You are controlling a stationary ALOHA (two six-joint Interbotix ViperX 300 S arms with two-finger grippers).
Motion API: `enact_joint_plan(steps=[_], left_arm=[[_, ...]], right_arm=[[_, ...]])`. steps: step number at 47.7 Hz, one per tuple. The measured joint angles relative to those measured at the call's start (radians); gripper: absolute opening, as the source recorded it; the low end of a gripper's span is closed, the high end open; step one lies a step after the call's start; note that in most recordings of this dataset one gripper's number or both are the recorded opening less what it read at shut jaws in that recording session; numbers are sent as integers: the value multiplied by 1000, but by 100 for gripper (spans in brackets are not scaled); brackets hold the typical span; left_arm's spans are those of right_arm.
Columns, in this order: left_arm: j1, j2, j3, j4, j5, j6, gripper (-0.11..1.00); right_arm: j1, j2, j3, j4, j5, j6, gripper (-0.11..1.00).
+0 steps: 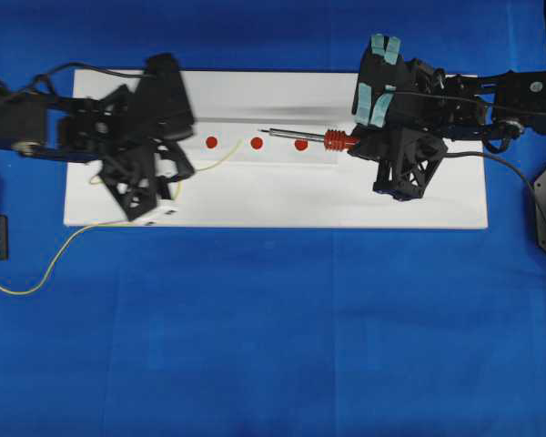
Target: Touch the tip of the soldering iron to the tip of the solder at the mark.
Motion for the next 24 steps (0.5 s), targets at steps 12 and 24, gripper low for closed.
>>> enact_joint_plan(steps=[12,24], left_arm=[[0,86,-41,0,2,-2,3],[5,110,-41,0,-6,-2,3]], right_arm=[[0,0,5,-2,-3,0,6],[-2,0,6,-5,-9,0,6]])
